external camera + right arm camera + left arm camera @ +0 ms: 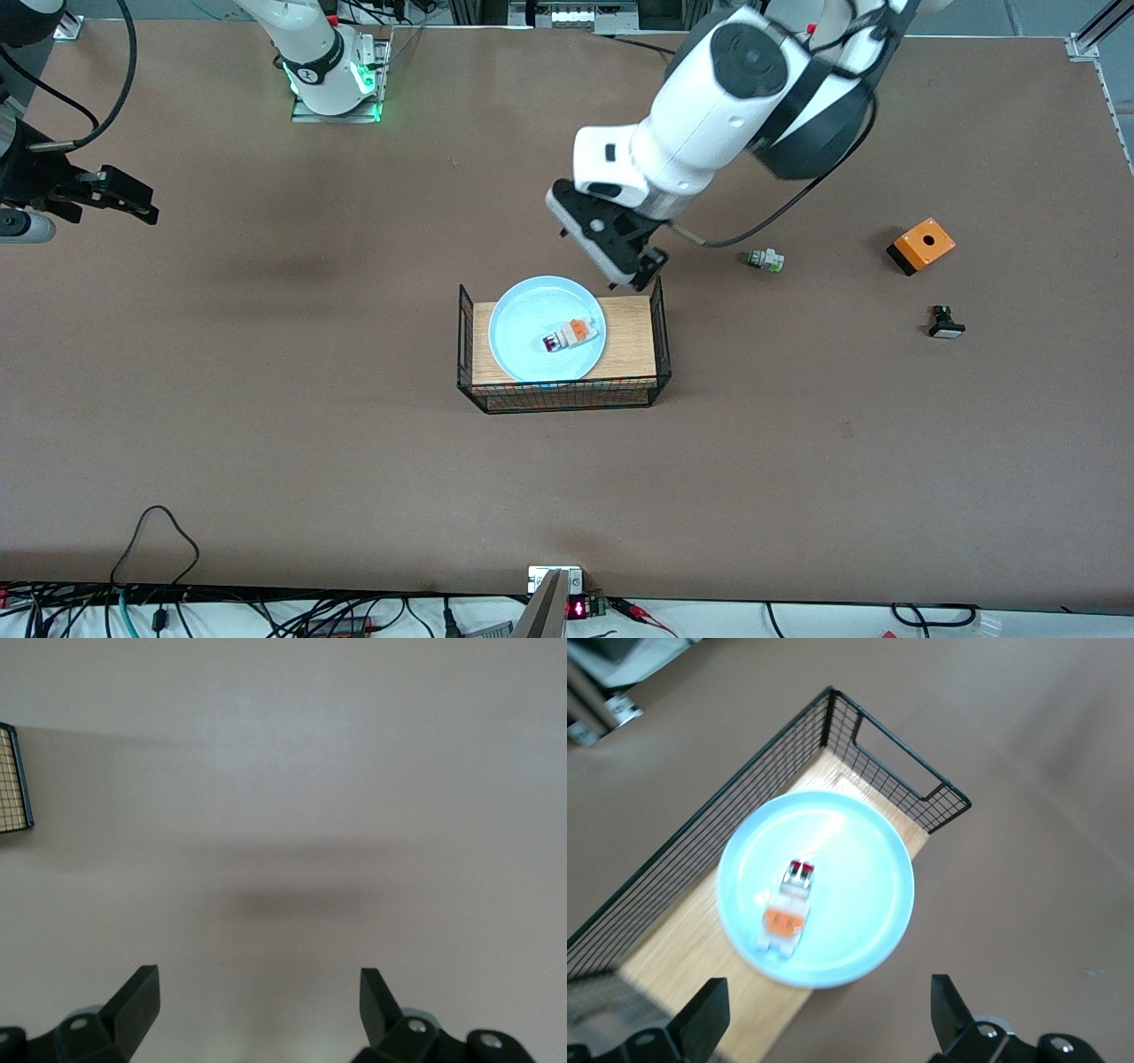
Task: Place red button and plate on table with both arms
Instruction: 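Lower the left gripper and grasp the red button on the plate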
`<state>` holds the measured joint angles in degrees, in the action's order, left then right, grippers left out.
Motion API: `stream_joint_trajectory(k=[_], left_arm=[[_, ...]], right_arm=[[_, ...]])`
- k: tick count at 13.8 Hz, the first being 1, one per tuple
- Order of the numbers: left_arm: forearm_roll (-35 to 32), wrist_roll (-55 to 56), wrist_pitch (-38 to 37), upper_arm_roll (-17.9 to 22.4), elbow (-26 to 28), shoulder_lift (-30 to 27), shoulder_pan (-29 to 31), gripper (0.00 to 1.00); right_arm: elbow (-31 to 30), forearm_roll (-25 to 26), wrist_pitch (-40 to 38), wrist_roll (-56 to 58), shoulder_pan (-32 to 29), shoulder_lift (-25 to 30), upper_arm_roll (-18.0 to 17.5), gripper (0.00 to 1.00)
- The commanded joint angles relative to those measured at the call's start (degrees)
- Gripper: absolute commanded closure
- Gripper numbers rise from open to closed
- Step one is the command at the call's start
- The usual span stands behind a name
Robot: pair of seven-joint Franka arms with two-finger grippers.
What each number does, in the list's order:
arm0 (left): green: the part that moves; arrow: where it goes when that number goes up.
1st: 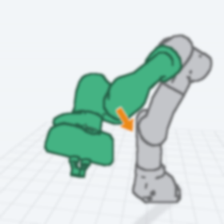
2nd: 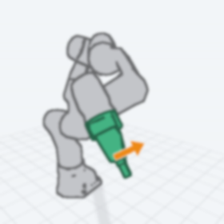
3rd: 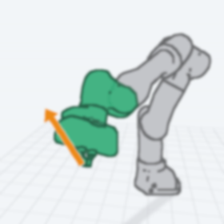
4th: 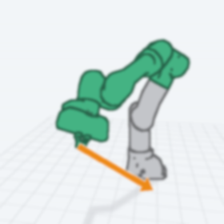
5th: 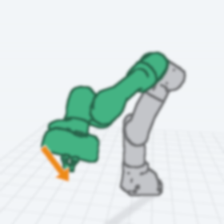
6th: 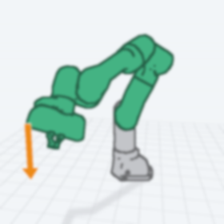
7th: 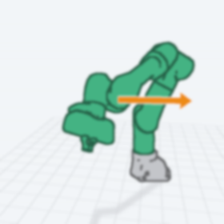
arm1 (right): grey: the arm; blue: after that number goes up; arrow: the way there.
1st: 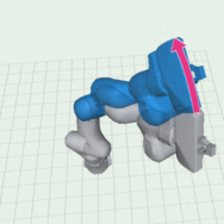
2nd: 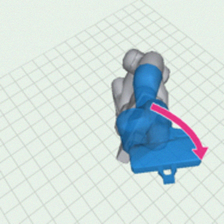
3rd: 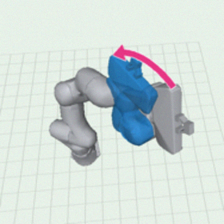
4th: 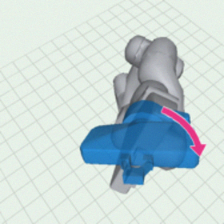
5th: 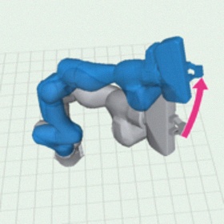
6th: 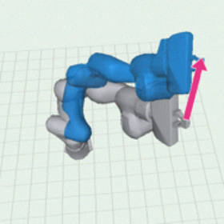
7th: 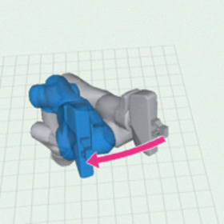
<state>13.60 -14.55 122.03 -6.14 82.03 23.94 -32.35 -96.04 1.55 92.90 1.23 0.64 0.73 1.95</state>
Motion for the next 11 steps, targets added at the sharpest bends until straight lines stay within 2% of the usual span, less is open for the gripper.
stream_joint_trajectory(k=[1, 3, 5, 8, 11], left_arm=[[-3.03, -2.76, 5.31, 0.87, -2.23, 5.66, -3.42, 0.00], [-10.15, -2.76, 8.04, 0.87, -2.32, 8.56, -3.95, 0.00], [-11.23, -3.03, 9.89, 0.96, -2.14, 10.33, -3.95, 0.00], [-16.49, -4.17, 13.66, 1.05, -2.05, 12.79, -3.52, 0.00], [-16.59, -4.26, 16.40, 0.96, -2.05, 14.73, -3.51, 0.00]], right_arm=[[-1.07, -1.02, 1.14, 0.44, -0.02, 0.94, -0.10, 0.00], [-1.51, -1.02, 1.41, 0.44, -0.02, 1.12, -0.10, 0.00], [-1.69, -0.94, 1.32, 0.53, -0.02, 1.56, -0.10, 0.00], [-1.52, -0.94, 1.41, 0.80, -0.20, 1.30, 0.08, 0.00], [-1.16, -0.67, 1.32, 1.06, -0.28, 0.94, 0.08, 0.00]])
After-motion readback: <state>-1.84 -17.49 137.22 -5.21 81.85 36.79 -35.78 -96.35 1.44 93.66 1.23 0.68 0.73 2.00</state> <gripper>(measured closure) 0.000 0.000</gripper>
